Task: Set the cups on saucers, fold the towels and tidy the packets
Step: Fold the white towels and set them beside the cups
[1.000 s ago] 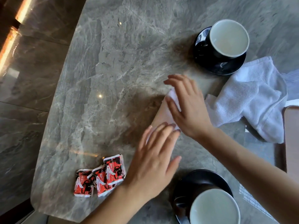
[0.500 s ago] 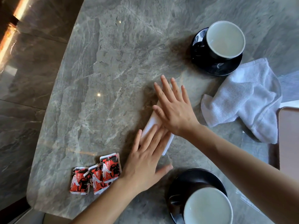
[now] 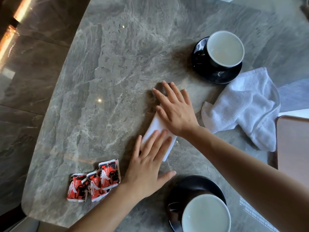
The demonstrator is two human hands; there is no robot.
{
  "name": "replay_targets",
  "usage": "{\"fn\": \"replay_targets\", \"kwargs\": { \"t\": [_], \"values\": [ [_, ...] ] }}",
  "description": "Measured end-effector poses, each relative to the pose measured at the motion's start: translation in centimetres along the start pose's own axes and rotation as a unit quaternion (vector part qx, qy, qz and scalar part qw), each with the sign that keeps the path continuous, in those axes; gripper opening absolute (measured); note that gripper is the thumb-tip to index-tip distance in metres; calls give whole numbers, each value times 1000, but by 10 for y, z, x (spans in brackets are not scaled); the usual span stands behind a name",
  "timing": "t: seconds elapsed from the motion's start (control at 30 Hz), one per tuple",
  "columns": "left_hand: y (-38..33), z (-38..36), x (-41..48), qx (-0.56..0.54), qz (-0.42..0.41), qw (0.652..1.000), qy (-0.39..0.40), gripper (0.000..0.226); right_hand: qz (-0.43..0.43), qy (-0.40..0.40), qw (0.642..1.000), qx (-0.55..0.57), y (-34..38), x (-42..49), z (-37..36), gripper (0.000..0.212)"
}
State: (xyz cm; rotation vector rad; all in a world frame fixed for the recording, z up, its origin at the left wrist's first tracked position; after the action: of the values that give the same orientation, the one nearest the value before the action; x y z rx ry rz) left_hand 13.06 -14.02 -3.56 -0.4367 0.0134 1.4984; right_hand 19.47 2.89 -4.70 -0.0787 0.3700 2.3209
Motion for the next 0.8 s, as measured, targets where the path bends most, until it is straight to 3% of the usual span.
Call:
{"fn": "replay_targets", "kwargs": {
  "t": [0.07,0.13,0.2,0.3,0.43,0.6,0.7,0.8],
  "values": [
    [-4,9,1,-29,17,999,-21,78,0,-17,997,70,-1,0,2,54],
    [-6,24,4,-137,29,987,-76,63,-30,-66,970,233,-3,-4,10,56],
    [0,39,7,-267,48,950,-153,46,-75,-153,921,351,-9,-16,20,51],
    [19,52,14,-365,121,901,-203,37,-168,-220,883,380,-18,-47,25,39],
    [31,48,33,-394,209,883,-143,37,-304,-146,751,568,-25,-82,18,32],
    [27,37,49,-337,224,908,-107,40,-332,-73,700,628,-22,-91,17,34],
    [24,34,52,-355,231,900,-98,36,-344,-55,663,662,-15,-89,18,42],
    [25,31,53,-374,236,894,-78,32,-341,-51,654,673,-9,-86,16,43]
  ]
}}
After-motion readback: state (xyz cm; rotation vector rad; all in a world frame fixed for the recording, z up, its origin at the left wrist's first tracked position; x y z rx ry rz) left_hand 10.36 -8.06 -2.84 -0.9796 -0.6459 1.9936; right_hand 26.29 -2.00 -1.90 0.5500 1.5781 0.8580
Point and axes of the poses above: each hand's wrist, its own x-axis towards the middle knuckle, its own z-axis out of the back of the hand, y = z × x, the point moved 2 cm from there along x, towards the middle knuckle, and after that the axes turned 1 degree about -x, right-handed, at the moved point
